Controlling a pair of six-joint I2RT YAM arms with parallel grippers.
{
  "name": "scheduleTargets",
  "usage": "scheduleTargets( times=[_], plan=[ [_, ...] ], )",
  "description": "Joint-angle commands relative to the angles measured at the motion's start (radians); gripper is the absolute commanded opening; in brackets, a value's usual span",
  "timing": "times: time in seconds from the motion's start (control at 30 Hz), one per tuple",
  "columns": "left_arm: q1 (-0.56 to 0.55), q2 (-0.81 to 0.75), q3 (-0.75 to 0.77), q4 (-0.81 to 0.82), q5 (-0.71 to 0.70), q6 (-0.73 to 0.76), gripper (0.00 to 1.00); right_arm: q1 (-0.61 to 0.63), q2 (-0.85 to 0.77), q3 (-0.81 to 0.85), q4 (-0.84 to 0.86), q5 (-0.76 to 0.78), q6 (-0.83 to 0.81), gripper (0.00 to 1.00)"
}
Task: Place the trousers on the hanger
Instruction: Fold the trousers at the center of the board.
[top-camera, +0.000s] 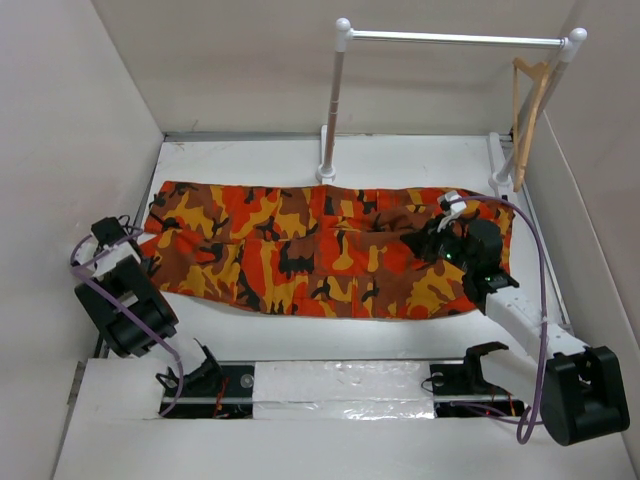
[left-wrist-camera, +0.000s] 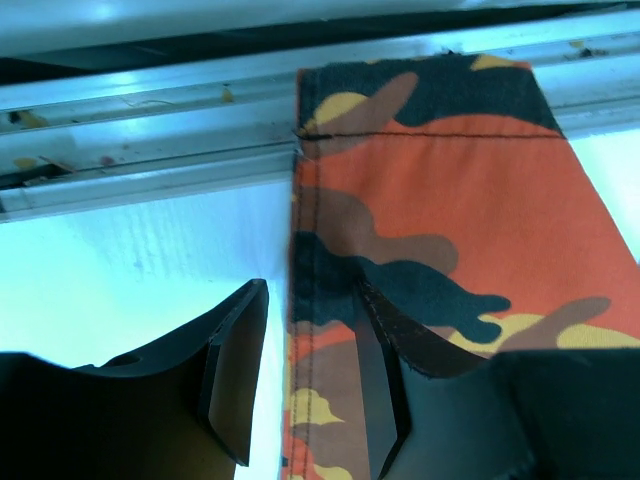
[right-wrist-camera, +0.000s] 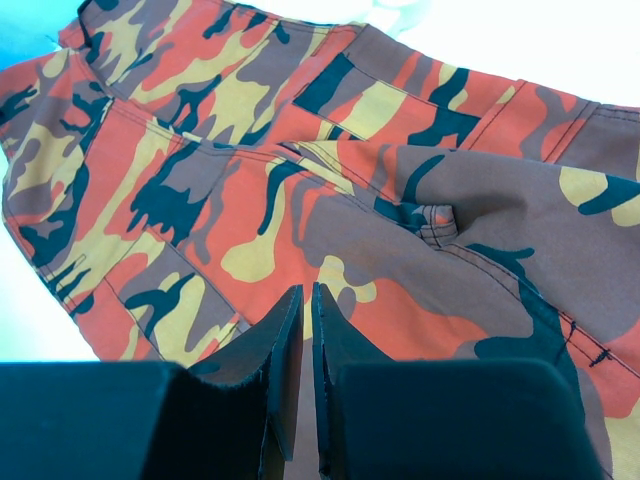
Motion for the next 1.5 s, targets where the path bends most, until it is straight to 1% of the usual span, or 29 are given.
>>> scheduleTargets(
  times=[0.0,0.13,0.23,0.3,0.33,0.4,0.47,0.57,0.6,0.67,0.7,0.73,0.77,0.8,0.83,0.87,0.9,0.97,1.0,1.07,1.13,1.2,1.23,1.3,1.33,1.4,1.43,1.47],
  plan=[
    [0.005,0.013,0.008,0.002,0.026,0.009,0.37,0.009,-0.005,0.038,0.027,-0.01,-0.018,0.14],
    [0.005,0.024,0.008,-0.021,0.001,-0.004,0.36,0.009,-0.005,0.039,0.025,-0.008,-0.018,0.14],
    [0.005,0.015,-0.017,-0.007,-0.003,-0.015,0.35,0.009,-0.011,0.039,0.022,-0.006,-0.02,0.14],
    [0.005,0.03,-0.037,0.003,0.018,-0.035,0.26,-0.004,-0.014,0.039,0.013,-0.006,-0.023,0.14],
    [0.005,0.036,-0.04,0.009,0.026,-0.043,0.18,-0.013,-0.022,0.038,0.012,-0.003,-0.023,0.14],
    [0.005,0.03,-0.046,0.022,0.067,-0.044,0.0,-0.013,-0.026,0.033,0.009,-0.003,-0.021,0.14],
    [-0.004,-0.004,-0.057,0.046,0.11,-0.043,0.0,-0.022,-0.031,0.032,0.009,0.004,-0.02,0.14],
    [-0.064,-0.128,-0.083,0.089,0.133,-0.043,0.0,-0.022,-0.032,0.027,0.009,0.023,-0.013,0.14],
    [-0.081,-0.198,-0.09,0.105,0.139,-0.038,0.0,-0.022,-0.032,0.026,0.005,0.027,-0.012,0.14],
    [-0.114,-0.266,-0.092,0.109,0.167,-0.027,0.0,-0.022,-0.035,0.023,-0.01,0.056,-0.013,0.14],
    [-0.115,-0.33,-0.092,0.112,0.17,-0.018,0.0,-0.022,-0.042,0.023,-0.017,0.067,-0.015,0.13],
    [-0.127,-0.361,-0.089,0.111,0.181,0.005,0.0,-0.022,-0.046,0.021,-0.025,0.091,-0.013,0.12],
    [-0.127,-0.393,-0.089,0.106,0.187,0.016,0.0,-0.022,-0.054,0.019,-0.039,0.105,-0.012,0.08],
    [-0.127,-0.445,-0.084,0.099,0.195,0.028,0.0,-0.022,-0.078,0.019,-0.08,0.121,-0.016,0.0],
    [-0.15,-0.467,-0.075,0.088,0.192,0.048,0.0,-0.022,-0.097,0.018,-0.105,0.162,-0.02,0.0],
    [-0.179,-0.487,-0.064,0.071,0.151,0.052,0.0,-0.033,-0.118,0.009,-0.138,0.188,-0.02,0.0],
    [-0.241,-0.524,-0.046,0.057,0.13,0.055,0.0,-0.042,-0.14,0.006,-0.21,0.208,-0.02,0.0],
    [-0.283,-0.57,-0.047,0.066,0.11,0.039,0.0,-0.065,-0.157,-0.008,-0.278,0.233,-0.018,0.0],
    [-0.302,-0.623,-0.055,0.077,0.113,0.031,0.0,-0.092,-0.16,-0.022,-0.315,0.245,-0.012,0.0],
    [-0.315,-0.68,-0.069,0.123,0.13,0.013,0.0,-0.128,-0.186,-0.054,-0.324,0.274,0.005,0.0],
    [-0.337,-0.757,-0.083,0.161,0.146,0.0,0.0,-0.204,-0.212,-0.051,-0.427,0.289,0.0,0.0],
    [-0.355,-0.821,-0.084,0.192,0.158,-0.006,0.0,-0.246,-0.256,-0.025,-0.529,0.325,-0.001,0.0],
    [-0.377,-0.841,-0.089,0.206,0.169,-0.004,0.0,-0.276,-0.272,-0.017,-0.559,0.404,0.009,0.0],
    [-0.397,-0.889,-0.095,0.246,0.204,-0.004,0.0,-0.307,-0.305,-0.019,-0.59,0.472,0.032,0.0],
    [-0.412,-0.892,-0.087,0.246,0.21,0.006,0.0,-0.329,-0.31,-0.011,-0.6,0.493,0.033,0.0],
    [-0.476,-0.889,-0.066,0.244,0.204,0.04,0.0,-0.378,-0.307,-0.011,-0.607,0.512,0.045,0.0],
    [-0.499,-0.889,-0.045,0.234,0.201,0.072,0.0,-0.392,-0.299,-0.013,-0.604,0.583,0.051,0.0],
    [-0.545,-0.892,-0.04,0.226,0.198,0.081,0.0,-0.424,-0.29,-0.014,-0.596,0.627,0.057,0.0]
  ],
)
